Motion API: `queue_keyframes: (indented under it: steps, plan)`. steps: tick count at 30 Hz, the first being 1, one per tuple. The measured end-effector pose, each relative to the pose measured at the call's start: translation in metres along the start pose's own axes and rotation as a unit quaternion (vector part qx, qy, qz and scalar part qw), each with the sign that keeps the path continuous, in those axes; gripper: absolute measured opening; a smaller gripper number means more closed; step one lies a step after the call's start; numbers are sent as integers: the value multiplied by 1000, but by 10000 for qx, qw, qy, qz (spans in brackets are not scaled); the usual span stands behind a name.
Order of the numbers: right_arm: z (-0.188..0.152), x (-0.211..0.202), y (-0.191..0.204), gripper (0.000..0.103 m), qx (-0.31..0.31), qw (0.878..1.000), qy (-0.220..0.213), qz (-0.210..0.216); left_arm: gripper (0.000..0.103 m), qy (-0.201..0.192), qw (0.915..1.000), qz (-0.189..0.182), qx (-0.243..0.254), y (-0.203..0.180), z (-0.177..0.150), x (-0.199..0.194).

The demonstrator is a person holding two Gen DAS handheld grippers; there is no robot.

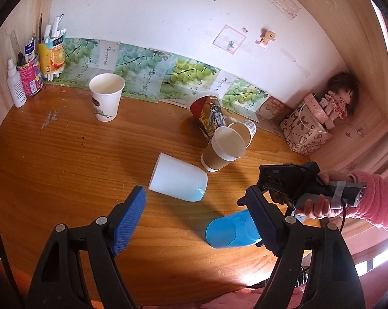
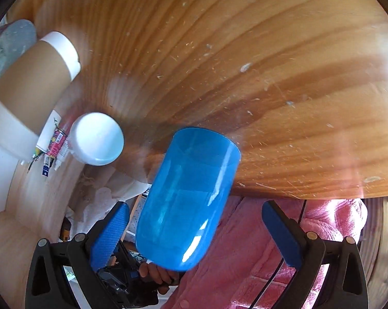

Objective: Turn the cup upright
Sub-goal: 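Close the right gripper around the blue cup lying on the desk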

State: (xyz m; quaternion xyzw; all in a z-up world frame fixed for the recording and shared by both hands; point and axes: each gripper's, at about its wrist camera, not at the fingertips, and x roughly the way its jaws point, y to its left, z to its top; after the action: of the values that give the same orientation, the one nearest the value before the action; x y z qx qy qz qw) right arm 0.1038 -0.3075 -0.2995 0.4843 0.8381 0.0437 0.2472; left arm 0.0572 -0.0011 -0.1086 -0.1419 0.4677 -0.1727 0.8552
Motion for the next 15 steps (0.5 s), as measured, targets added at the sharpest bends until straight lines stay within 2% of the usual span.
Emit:
queue_keyframes:
  steps: [5, 13, 15]
  plan:
    - [6, 9, 11, 101, -8, 9999, 127, -109, 82, 82, 9998, 125, -105, 2, -3, 3]
    - [5, 8, 24, 75, -197, 9996, 101, -188, 82, 97, 9997, 170, -133, 1, -2, 5]
    - [2, 9, 29, 74, -292, 9994, 43, -172, 82, 93, 9998, 148, -119, 0, -2, 4]
